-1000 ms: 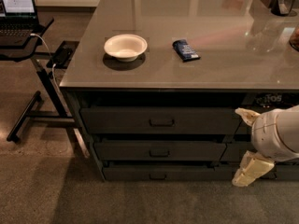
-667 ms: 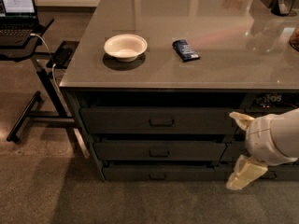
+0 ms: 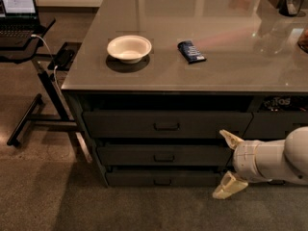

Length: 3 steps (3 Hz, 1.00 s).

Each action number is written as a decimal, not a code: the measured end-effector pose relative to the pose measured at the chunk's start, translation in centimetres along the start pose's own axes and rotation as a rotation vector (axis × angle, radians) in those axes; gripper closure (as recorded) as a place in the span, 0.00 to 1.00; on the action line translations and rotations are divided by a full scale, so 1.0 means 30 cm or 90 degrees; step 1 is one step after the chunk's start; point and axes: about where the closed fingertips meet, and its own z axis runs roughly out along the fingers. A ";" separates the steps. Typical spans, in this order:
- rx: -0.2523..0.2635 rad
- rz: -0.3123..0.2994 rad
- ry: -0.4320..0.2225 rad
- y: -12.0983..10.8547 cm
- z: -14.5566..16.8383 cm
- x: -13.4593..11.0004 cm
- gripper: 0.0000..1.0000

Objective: Open bottom drawer

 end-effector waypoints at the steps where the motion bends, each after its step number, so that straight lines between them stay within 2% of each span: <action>1: 0.008 0.009 -0.045 -0.014 0.159 0.062 0.00; 2: -0.023 0.041 -0.071 -0.007 0.331 0.136 0.00; 3: -0.023 0.040 -0.071 -0.007 0.331 0.136 0.00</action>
Offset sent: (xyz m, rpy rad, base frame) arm 0.0684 0.0067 -0.1446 0.1803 0.0689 -0.0059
